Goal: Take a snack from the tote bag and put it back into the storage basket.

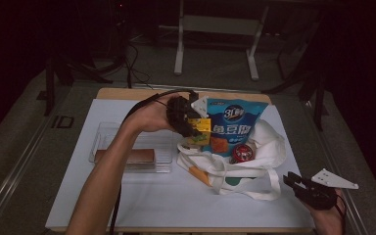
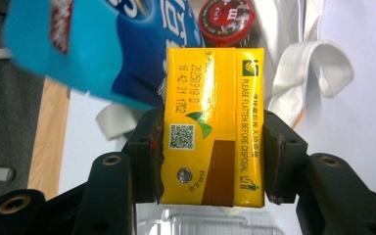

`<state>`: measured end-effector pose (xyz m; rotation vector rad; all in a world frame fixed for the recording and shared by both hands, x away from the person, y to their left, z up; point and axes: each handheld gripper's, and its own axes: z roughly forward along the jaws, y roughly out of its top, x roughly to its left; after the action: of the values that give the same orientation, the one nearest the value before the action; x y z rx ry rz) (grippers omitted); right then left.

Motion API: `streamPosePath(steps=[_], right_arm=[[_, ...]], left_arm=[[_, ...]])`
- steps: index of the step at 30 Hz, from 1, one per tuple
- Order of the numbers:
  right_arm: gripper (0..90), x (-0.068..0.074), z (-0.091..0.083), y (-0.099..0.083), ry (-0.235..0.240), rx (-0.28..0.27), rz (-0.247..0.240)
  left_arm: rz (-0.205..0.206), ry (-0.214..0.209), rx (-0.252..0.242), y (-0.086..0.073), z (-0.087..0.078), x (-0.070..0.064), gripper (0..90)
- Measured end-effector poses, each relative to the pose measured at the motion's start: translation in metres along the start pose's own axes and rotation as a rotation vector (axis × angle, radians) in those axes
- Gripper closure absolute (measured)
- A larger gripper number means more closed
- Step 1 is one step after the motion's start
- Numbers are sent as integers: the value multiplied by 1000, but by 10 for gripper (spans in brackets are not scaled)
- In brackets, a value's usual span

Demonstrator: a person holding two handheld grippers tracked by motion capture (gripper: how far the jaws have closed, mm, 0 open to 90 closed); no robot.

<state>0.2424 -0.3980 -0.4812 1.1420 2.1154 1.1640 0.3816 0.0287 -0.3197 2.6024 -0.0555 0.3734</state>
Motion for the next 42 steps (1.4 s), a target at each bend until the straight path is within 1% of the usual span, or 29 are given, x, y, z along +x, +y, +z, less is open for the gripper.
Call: streamPosePath(steps=[2, 5, 9, 10, 11, 13, 15, 17, 18, 20, 24, 26, 28, 35, 37, 42], right_arm=[[713, 0, 0, 0, 0, 1, -2], [713, 0, 1, 0, 1, 2, 0], [713, 0, 1, -1, 1, 2, 1], [713, 0, 1, -1, 1, 2, 1], [713, 0, 1, -1, 1, 2, 1], [713, 0, 0, -1, -1, 2, 6], [713, 0, 0, -1, 0, 2, 6], [713, -1, 0, -1, 0, 3, 5], [713, -1, 1, -1, 2, 3, 3], [713, 0, 1, -1, 3, 3, 3], [713, 1, 2, -1, 3, 6, -2], [713, 1, 3, -1, 4, 8, 1], [713, 1, 4, -1, 5, 9, 1], [713, 1, 4, 0, 6, 8, -1], [713, 1, 3, 0, 5, 7, 3], [714, 0, 2, -1, 2, 6, 6]], left_arm=[[-2, 0, 1, -3, -5, 0, 511], [-14, 3, -10, -8, -11, 0, 511], [-16, 7, -20, -14, -20, -1, 511], [-16, 7, -20, -14, -20, -1, 511], [-13, 9, -18, -17, -24, -1, 511], [-6, 22, -2, -19, -29, -1, 511], [-7, 32, 14, -23, -35, -1, 511], [-16, 34, 17, -27, -38, -2, 511], [-11, 32, 28, -29, -40, -1, 511], [-13, 35, 39, -34, -43, -2, 510], [-35, 40, 31, -46, -46, -4, 510], [-27, 40, 36, -53, -48, -4, 510], [-32, 40, 37, -58, -49, -5, 510], [-59, 46, 60, -75, -49, -3, 510], [-63, 38, 65, -79, -50, -3, 510], [-99, 35, 57, -90, -49, -3, 510]])
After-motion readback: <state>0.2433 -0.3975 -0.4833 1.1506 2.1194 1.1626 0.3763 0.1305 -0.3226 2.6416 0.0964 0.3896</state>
